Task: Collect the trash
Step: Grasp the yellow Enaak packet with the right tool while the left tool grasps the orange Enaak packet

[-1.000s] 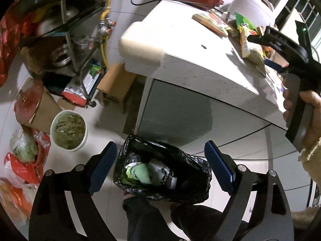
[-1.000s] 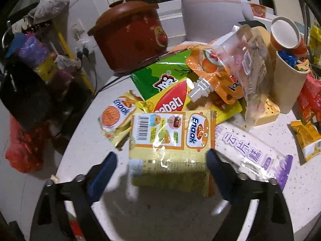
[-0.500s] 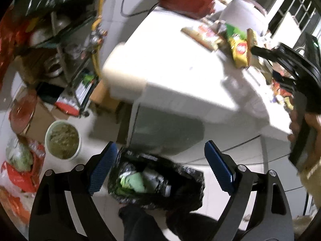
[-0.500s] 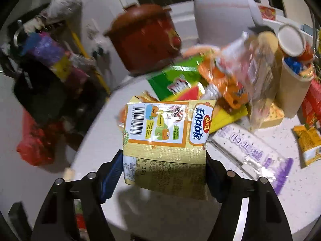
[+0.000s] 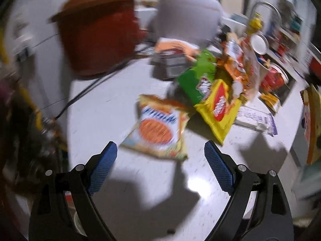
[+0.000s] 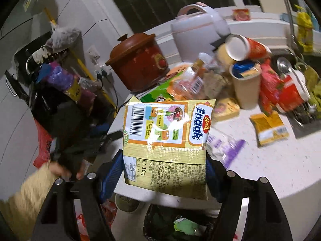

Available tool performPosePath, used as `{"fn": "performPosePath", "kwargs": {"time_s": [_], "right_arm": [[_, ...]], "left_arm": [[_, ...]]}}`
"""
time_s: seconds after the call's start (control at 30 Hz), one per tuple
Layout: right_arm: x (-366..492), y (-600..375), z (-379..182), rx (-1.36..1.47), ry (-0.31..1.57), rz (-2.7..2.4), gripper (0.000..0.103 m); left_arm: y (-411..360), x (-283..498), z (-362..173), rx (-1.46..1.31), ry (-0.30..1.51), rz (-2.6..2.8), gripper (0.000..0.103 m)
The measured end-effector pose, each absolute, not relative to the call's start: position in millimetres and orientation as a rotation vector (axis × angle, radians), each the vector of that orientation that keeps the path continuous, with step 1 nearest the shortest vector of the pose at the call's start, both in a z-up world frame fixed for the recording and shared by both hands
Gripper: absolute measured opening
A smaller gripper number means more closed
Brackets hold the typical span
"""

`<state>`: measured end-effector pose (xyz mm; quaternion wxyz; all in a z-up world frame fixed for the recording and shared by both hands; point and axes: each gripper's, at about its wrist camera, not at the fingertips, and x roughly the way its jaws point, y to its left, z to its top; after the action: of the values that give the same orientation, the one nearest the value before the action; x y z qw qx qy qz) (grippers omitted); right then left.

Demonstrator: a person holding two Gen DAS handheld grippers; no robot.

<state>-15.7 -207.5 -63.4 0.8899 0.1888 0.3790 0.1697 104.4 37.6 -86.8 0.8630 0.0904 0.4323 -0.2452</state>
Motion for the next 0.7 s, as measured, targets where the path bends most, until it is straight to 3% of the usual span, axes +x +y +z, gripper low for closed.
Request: {"fn": "performPosePath", "kwargs": {"time_s": [0.23, 0.33, 0.47, 0.53, 0.7], "right_arm": [[-31.7, -220.8, -69.7, 0.424, 0.801, 0.325, 0.072], [-33.9, -223.2, -68.0, 0.431, 0.795, 0.321, 0.072], [-35.6, -224.4, -69.3, 0.432, 0.801, 0.319, 0.072], [-34.8, -223.8, -69.6, 0.437, 0.804, 0.324, 0.072], [-32.4, -217.0, -64.5, 0.421, 0.799, 0.357, 0.072]], "left_arm": [[9.8, 130.3, -117.2, 0.356, 1.006, -0.513, 0.086], [9.9, 134.7, -123.1, 0.344, 1.017, -0.52, 0.072], [14.5, 133.3, -122.1, 0.317, 0.997, -0.522, 0.063], [19.7, 132.0, -116.7, 0.267, 0.986, -0.514, 0.049], [53.2, 120.2, -107.9, 0.066, 0.985, -0.517, 0.044]]}}
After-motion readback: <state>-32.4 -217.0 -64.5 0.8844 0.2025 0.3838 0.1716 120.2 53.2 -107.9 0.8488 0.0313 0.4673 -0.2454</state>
